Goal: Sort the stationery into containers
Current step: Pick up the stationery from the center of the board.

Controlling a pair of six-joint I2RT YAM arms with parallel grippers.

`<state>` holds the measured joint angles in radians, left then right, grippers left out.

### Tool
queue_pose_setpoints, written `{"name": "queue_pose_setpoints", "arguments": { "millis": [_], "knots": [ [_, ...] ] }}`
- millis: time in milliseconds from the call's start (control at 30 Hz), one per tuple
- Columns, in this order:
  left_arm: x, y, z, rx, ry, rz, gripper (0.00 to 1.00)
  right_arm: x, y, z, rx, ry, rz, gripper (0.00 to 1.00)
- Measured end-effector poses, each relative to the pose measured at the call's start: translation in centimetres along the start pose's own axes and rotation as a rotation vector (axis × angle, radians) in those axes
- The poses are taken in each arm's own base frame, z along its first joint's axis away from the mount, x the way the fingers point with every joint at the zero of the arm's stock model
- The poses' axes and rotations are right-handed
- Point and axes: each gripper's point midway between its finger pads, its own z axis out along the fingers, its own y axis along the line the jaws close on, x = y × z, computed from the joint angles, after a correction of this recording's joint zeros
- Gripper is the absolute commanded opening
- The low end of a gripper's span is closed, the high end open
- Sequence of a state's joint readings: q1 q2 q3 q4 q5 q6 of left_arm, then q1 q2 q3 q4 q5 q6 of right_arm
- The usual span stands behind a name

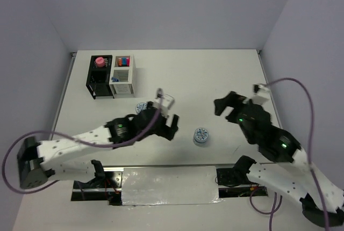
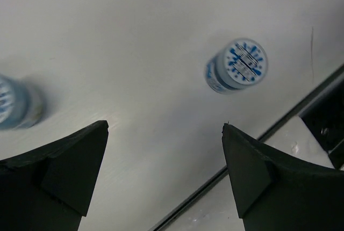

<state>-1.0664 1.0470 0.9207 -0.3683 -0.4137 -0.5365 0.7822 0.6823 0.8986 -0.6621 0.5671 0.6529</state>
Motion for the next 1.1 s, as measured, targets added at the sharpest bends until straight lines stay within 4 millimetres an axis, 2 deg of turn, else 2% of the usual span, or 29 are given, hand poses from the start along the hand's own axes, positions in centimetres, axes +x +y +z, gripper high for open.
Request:
{"name": "queue_pose_setpoints", "arguments": {
  "millis": [100,167,233,333,433,533,667,867,1100],
  "knots": [
    [4.0,-5.2,4.8,0.134,0.107,0.123,0.99,-5.3,-2.5,-5.2,0.017,-0.155,0.144,1.00],
    [6.0,-7.7,6.6,0.190,0.154,0.186,0.99,-8.5,-4.3,-8.6,0.031,-0.252,0.228,1.00],
    [6.9,-10.5,8.3,0.253,0.169,0.235,0.99,-11.1,-6.1,-11.6,0.052,-0.328,0.287,1.00],
    [6.4,-13.5,10.7,0.306,0.148,0.256,0.99,-12.6,-8.0,-13.9,0.090,-0.373,0.304,1.00],
    [5.7,-15.8,12.8,0.337,0.126,0.252,0.99,-12.3,-9.1,-14.3,0.129,-0.364,0.268,1.00],
    [5.7,-16.3,14.2,0.316,0.124,0.255,0.99,-11.4,-9.7,-14.1,0.155,-0.337,0.217,1.00],
    [6.4,-15.6,15.4,0.252,0.126,0.269,0.99,-10.8,-9.9,-13.9,0.159,-0.320,0.180,1.00],
    [7.0,-14.5,15.8,0.196,0.139,0.284,0.99,-10.1,-9.8,-13.5,0.152,-0.295,0.135,1.00],
    [8.2,-14.2,16.4,0.186,0.164,0.290,0.97,-9.6,-9.4,-13.1,0.143,-0.277,0.110,1.00]
  ]
}}
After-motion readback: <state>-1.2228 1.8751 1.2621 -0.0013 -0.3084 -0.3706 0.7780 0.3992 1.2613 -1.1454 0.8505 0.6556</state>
